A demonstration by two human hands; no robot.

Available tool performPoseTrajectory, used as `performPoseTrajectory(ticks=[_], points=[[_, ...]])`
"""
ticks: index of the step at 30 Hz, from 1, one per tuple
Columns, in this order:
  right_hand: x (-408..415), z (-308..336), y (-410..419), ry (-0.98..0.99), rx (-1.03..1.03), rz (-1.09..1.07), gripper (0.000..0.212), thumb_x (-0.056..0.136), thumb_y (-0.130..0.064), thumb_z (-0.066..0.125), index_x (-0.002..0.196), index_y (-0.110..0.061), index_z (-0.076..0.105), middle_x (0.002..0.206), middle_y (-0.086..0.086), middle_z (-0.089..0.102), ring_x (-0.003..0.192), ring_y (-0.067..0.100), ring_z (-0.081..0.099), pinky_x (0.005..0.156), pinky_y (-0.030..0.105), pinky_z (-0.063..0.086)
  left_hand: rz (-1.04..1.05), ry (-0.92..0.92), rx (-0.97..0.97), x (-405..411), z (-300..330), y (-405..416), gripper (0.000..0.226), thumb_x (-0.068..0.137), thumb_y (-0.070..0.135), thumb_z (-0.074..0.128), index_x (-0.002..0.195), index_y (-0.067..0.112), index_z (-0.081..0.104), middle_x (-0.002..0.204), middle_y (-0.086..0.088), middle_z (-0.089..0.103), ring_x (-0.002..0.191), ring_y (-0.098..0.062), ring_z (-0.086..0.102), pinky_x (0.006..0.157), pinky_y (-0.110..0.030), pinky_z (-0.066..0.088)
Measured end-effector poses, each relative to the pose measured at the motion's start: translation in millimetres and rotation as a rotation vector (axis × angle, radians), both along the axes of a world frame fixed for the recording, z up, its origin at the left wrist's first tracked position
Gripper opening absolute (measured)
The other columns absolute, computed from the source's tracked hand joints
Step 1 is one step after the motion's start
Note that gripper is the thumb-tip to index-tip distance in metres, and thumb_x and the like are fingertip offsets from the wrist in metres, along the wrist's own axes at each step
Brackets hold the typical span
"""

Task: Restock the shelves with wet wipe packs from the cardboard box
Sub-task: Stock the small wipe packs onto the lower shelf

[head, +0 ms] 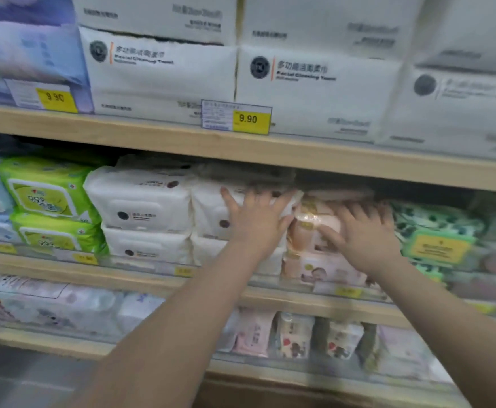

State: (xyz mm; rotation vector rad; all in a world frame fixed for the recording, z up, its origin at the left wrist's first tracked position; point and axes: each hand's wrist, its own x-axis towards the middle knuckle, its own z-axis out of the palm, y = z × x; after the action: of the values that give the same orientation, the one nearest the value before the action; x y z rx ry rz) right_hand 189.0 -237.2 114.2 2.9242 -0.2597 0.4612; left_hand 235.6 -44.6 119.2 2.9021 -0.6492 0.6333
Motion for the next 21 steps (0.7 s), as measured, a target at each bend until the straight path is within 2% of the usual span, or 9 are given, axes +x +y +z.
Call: performPoseTrajectory(ticks=[2, 4, 8, 10, 13, 17, 21], points=[[1.0, -5.9, -4.8, -0.042, -0.059, 0.053, 0.082, 0.077, -0.078, 0.018, 0.135, -0.028, 0.047, 0.126, 0.009, 0.057, 0.112, 0.038, 0.051, 0.099, 0.052, 0.032, 0.077, -0.047, -0.025, 2.5, -2.8, -11.3, 0.047, 0.096, 0.052, 0.025, 0.142, 0.042, 0.025, 0.14, -0.002, 0.043, 0.131, -0.031, 0.031, 0.104, -0.073, 0.003], [5.0, -2.0, -8.1, -0.05, -0.125, 0.087, 0.082, 0.074, -0.08, 0.028, 0.134, -0.028, 0.048, 0.121, 0.009, 0.06, 0.103, 0.036, 0.053, 0.09, 0.046, 0.037, 0.1, -0.105, -0.04, 4.3, -7.6, -15.0, 0.044, 0.095, 0.052, 0.028, 0.137, 0.04, 0.035, 0.133, -0.002, 0.049, 0.125, -0.032, 0.037, 0.103, -0.073, 0.005], [19.9, 4.1, -11.1, -0.02, -0.05, 0.141, 0.079, 0.075, -0.078, 0.041, 0.137, -0.029, 0.041, 0.132, 0.008, 0.052, 0.116, 0.033, 0.047, 0.1, 0.043, 0.033, 0.092, -0.173, -0.084, 8.8, -15.4, -16.7, 0.041, 0.091, 0.052, 0.035, 0.125, 0.036, 0.051, 0.116, -0.004, 0.061, 0.112, -0.036, 0.049, 0.099, -0.075, 0.013], [24.5, 3.1, -9.8, -0.039, -0.043, 0.157, 0.077, 0.076, -0.077, 0.042, 0.136, -0.028, 0.041, 0.129, 0.008, 0.055, 0.113, 0.033, 0.051, 0.095, 0.042, 0.037, 0.087, -0.194, -0.089, 10.6, -17.3, -17.0, 0.043, 0.089, 0.052, 0.032, 0.12, 0.035, 0.056, 0.107, -0.005, 0.064, 0.105, -0.036, 0.054, 0.097, -0.076, 0.02], [30.0, 4.1, -7.4, -0.057, -0.106, 0.151, 0.077, 0.078, -0.078, 0.034, 0.135, -0.028, 0.043, 0.121, 0.009, 0.061, 0.107, 0.033, 0.054, 0.089, 0.042, 0.039, 0.073, -0.219, -0.094, 12.2, -19.6, -16.7, 0.045, 0.087, 0.051, 0.031, 0.118, 0.033, 0.058, 0.103, -0.006, 0.065, 0.102, -0.037, 0.056, 0.095, -0.076, 0.023], [34.5, -1.5, -2.5, -0.15, -0.048, 0.114, 0.083, 0.077, -0.077, 0.017, 0.127, -0.023, 0.055, 0.107, 0.014, 0.066, 0.098, 0.034, 0.058, 0.084, 0.041, 0.04, 0.081, -0.249, -0.093, 16.0, -22.9, -17.9, 0.044, 0.089, 0.051, 0.032, 0.12, 0.032, 0.057, 0.106, -0.006, 0.064, 0.103, -0.037, 0.054, 0.096, -0.075, 0.022], [43.9, 0.7, -5.4, -0.073, 0.057, 0.075, 0.073, 0.088, -0.07, 0.022, 0.127, -0.017, 0.053, 0.114, 0.015, 0.062, 0.102, 0.034, 0.056, 0.087, 0.042, 0.04, 0.085, -0.259, -0.083, 17.2, -25.7, -18.9, 0.044, 0.089, 0.049, 0.034, 0.124, 0.031, 0.053, 0.107, -0.008, 0.063, 0.103, -0.038, 0.053, 0.096, -0.076, 0.019]])
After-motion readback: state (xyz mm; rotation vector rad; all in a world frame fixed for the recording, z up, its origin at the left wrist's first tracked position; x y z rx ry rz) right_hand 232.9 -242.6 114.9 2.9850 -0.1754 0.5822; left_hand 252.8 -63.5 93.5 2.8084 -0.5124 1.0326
